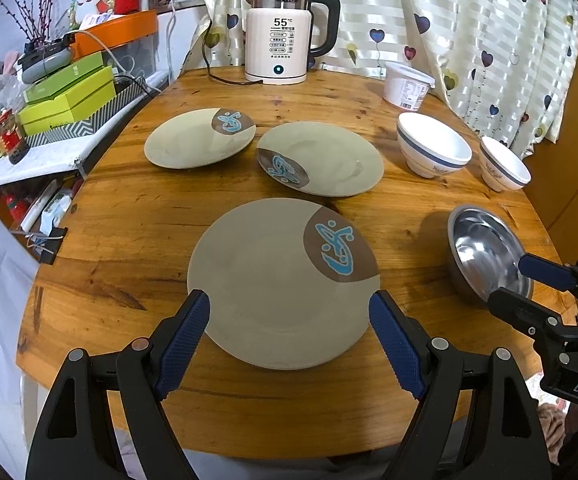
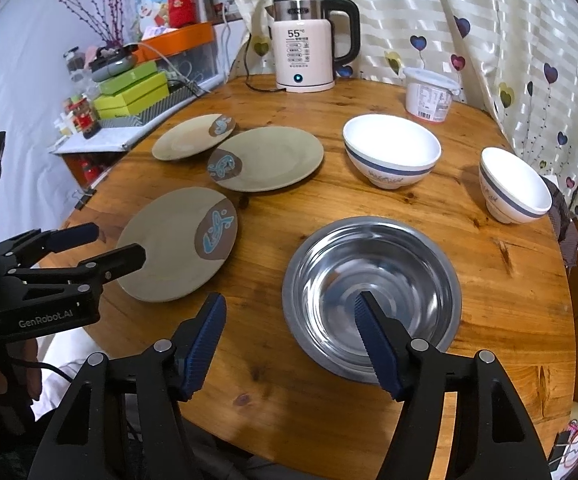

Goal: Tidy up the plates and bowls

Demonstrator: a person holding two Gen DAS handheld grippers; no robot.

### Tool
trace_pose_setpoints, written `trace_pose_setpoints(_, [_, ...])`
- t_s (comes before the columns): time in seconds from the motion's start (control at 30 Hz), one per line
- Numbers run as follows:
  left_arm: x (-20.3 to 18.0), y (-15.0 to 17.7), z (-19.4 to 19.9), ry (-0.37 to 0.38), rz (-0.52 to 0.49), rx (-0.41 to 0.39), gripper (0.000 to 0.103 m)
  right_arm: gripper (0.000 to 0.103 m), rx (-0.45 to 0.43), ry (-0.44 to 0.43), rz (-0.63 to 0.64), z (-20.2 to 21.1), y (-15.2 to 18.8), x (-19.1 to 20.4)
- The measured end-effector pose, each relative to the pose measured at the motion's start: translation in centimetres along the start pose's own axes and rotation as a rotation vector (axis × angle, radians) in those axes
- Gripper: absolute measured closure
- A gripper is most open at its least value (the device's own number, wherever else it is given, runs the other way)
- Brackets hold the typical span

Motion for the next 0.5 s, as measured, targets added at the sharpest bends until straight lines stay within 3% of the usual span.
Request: trace_pose_setpoints(0.5, [0.52,-0.08,-0.23,0.019,0.024,0.003,0.021,0.036,-0.018,-0.030,-0.006,0.01,-0.79,0.16])
Point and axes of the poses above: each gripper's, at about its wrist camera, not at the fingertips, and z roughly against the way its jaws point, x to its left, y to its underside, the point moved 9 cm from there along -z, roughly the way its jaws point, and after that the axes turned 2 degrees about -y, right-handed, at the moved point
